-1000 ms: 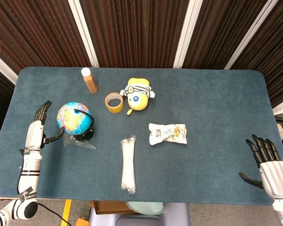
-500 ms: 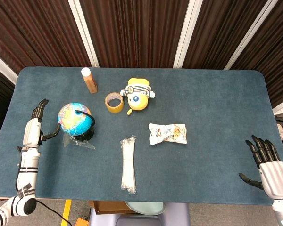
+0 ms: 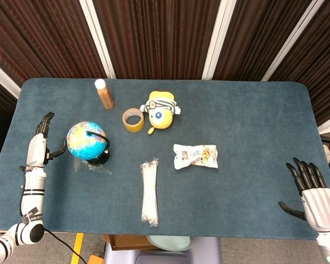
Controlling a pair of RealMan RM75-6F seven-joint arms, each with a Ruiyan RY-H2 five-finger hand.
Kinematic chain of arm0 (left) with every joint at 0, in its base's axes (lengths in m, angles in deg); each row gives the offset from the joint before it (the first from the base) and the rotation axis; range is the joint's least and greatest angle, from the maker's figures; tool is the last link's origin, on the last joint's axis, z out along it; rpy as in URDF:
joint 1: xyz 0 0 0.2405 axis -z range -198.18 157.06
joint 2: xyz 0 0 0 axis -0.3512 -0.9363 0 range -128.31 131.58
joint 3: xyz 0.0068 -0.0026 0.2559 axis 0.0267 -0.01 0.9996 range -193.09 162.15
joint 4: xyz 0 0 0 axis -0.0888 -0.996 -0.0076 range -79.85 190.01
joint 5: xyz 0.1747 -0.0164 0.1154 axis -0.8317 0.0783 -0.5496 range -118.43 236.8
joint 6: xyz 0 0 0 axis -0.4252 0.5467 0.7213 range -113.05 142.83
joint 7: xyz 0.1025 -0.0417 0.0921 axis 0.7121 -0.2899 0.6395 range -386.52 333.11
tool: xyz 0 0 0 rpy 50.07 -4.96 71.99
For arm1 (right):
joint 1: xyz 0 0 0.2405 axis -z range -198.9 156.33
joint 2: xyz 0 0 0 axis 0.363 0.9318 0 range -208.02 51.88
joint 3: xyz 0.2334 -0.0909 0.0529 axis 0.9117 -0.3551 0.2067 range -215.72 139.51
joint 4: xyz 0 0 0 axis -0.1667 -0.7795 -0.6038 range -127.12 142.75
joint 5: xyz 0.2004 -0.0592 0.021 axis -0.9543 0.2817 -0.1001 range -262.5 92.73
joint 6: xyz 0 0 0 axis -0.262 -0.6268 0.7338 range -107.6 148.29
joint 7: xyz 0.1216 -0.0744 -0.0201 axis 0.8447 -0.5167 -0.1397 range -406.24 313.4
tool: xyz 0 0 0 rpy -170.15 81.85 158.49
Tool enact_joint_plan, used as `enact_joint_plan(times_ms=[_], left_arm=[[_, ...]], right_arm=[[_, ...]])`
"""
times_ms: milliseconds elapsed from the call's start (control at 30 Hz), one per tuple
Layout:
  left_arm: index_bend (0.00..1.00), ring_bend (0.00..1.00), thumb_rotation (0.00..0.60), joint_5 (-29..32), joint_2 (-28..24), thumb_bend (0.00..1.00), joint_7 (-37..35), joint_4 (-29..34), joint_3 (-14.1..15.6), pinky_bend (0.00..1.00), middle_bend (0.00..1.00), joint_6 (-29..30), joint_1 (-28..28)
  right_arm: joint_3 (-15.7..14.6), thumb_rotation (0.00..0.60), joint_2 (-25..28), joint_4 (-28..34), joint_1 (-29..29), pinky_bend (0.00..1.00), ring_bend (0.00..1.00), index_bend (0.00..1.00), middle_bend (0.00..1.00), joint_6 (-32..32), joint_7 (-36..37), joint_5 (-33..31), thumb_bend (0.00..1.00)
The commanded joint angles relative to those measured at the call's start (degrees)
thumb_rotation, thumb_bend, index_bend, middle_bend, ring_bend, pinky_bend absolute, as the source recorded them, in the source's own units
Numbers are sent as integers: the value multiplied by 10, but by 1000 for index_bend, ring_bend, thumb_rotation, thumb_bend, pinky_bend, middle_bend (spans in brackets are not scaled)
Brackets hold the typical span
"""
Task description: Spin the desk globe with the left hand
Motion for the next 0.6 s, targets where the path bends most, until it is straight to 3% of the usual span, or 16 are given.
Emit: enact_joint_plan(times_ms=[33, 333, 600], left_arm=[[0, 0, 600, 6, 1, 358, -5, -10, -8, 0, 0, -5, 6], [0, 0, 600, 31, -10, 412, -55, -24, -29, 0, 0, -2, -10], [0, 0, 600, -51, -77, 402, -154, 87, 10, 0, 0, 48, -65]], right_arm=[[1, 600, 0, 0, 1, 0, 0, 0, 0, -2, -1, -1, 171], [0, 600, 2, 1, 1, 0, 0, 0, 0, -1, -1, 0, 171], [-1, 600, 2, 1, 1, 0, 0, 0, 0, -1, -1, 3, 171]])
